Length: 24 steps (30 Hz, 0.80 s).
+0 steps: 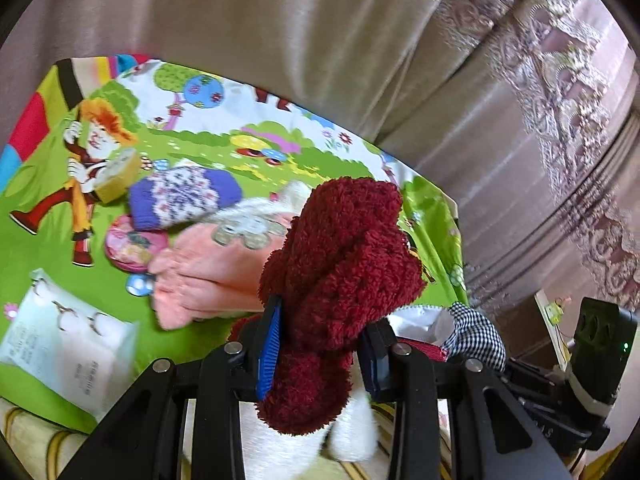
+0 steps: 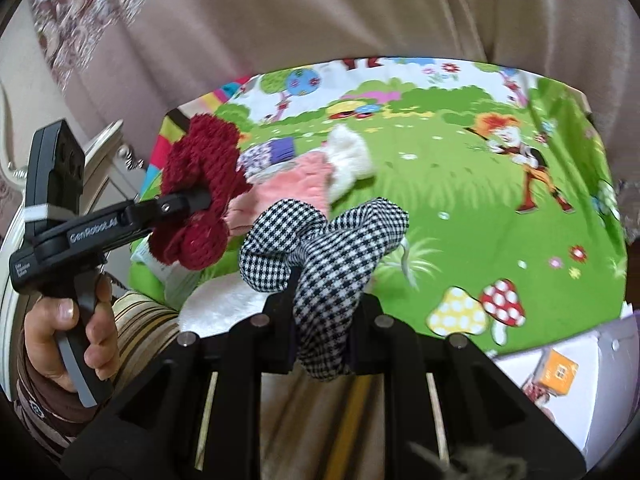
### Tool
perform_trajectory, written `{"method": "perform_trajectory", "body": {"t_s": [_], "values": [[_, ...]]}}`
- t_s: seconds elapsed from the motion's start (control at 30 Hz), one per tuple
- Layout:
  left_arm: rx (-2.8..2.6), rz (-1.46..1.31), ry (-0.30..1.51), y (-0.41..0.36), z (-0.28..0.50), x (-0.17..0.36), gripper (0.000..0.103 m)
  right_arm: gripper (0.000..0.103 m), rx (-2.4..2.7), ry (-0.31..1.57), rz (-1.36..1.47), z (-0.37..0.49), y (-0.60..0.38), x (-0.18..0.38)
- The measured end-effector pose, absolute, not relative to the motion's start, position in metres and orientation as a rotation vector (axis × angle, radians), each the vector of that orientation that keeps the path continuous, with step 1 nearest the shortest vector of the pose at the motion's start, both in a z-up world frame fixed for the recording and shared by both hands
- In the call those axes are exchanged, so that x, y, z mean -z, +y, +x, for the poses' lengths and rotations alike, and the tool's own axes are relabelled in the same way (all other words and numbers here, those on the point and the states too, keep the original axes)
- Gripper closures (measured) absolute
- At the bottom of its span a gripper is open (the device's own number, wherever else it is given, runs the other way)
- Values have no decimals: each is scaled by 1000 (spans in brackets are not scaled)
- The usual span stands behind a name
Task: Organize soft objects
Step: 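Grasp the gingham cloth with the right tool while the left tool holds the red knit, then carry the red knit and gingham cloth over the box and lower them in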
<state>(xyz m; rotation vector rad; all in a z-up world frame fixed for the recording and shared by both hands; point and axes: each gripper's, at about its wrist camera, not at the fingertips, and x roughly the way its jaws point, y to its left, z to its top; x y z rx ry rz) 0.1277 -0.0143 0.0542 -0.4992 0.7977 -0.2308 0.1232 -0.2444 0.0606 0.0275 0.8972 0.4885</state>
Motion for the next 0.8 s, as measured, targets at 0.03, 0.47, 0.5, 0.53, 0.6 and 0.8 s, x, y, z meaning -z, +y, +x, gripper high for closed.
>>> {"method": "perform_trajectory", "body": {"t_s": [0.03,0.47,0.5,0.53,0.6,0.8], "values": [[238,-497,800,-18,128,-55,68,81,-477,896,34,123,-251,-61],[398,-446,860,-94,123,-59,68,81,-317,876,109,106,-334,-64],[410,-443,866,-100,123,-58,68,81,-305,875,113,104,-340,-64],[424,-440,874,-107,123,-58,68,81,-291,875,115,102,-346,-64],[453,-432,885,-121,122,-58,68,81,-265,872,120,97,-359,-63],[552,-399,919,-166,115,-60,68,81,-173,879,158,82,-403,-57]]}}
